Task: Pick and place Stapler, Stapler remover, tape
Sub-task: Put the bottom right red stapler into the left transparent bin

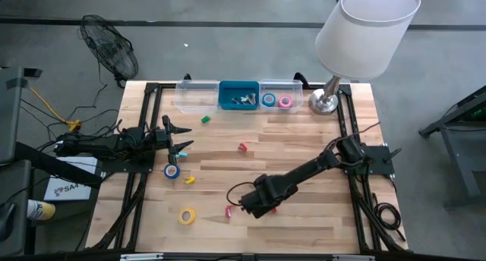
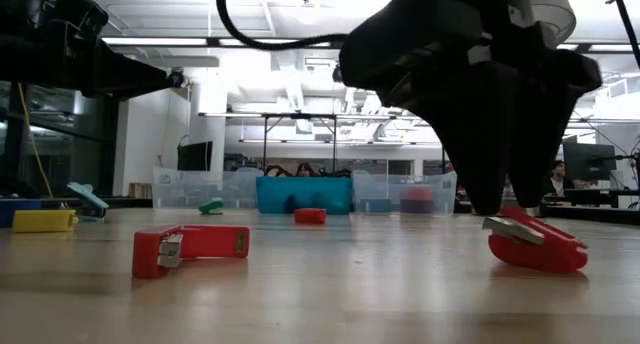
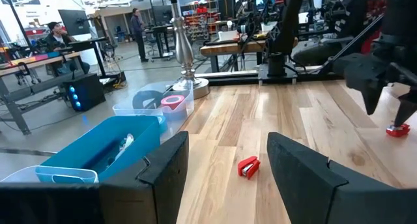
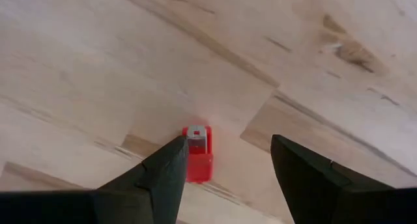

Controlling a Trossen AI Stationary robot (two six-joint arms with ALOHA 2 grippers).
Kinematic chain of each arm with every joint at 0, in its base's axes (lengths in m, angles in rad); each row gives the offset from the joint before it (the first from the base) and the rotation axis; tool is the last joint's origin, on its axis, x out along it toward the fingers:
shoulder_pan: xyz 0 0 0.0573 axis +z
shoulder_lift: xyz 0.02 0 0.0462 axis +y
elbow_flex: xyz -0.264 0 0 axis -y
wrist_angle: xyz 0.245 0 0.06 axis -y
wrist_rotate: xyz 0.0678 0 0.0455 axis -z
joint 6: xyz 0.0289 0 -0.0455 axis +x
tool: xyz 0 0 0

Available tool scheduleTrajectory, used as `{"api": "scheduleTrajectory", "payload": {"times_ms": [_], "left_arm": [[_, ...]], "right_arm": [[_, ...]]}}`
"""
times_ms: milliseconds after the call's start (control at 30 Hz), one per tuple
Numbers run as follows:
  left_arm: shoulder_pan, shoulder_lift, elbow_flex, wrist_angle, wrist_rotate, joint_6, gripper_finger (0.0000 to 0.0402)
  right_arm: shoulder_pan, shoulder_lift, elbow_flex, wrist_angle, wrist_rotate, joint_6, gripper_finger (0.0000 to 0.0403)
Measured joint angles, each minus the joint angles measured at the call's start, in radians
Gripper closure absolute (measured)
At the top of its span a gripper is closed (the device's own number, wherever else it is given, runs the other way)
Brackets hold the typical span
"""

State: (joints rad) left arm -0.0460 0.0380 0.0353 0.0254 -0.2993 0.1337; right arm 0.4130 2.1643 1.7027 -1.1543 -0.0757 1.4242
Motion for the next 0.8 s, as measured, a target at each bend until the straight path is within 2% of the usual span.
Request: {"api": "scheduleTrajectory", "payload": {"times_ms": [233,367,600,800], "left_arm": [[0.0,0.0,0.0,0.0,0.0,0.0,0.0197],[0.0,0.0,0.0,0.0,0.0,0.0,0.0197],[0.0,0.0,0.0,0.0,0.0,0.0,0.0197],[0.0,0.0,0.0,0.0,0.0,0.0,0.0197]], "right_arm": [[0.023,0.0,0.0,0.016,0.054,-0.056,0.0191],[0.031,0.0,0.0,0.016,0.058,-0.14,0.0191],[0.084,0.0,0.0,0.019,0.054,-0.188,0.0191],[0.132,-0.036,0.0,0.008,0.151,-0.232,0.0191]]}}
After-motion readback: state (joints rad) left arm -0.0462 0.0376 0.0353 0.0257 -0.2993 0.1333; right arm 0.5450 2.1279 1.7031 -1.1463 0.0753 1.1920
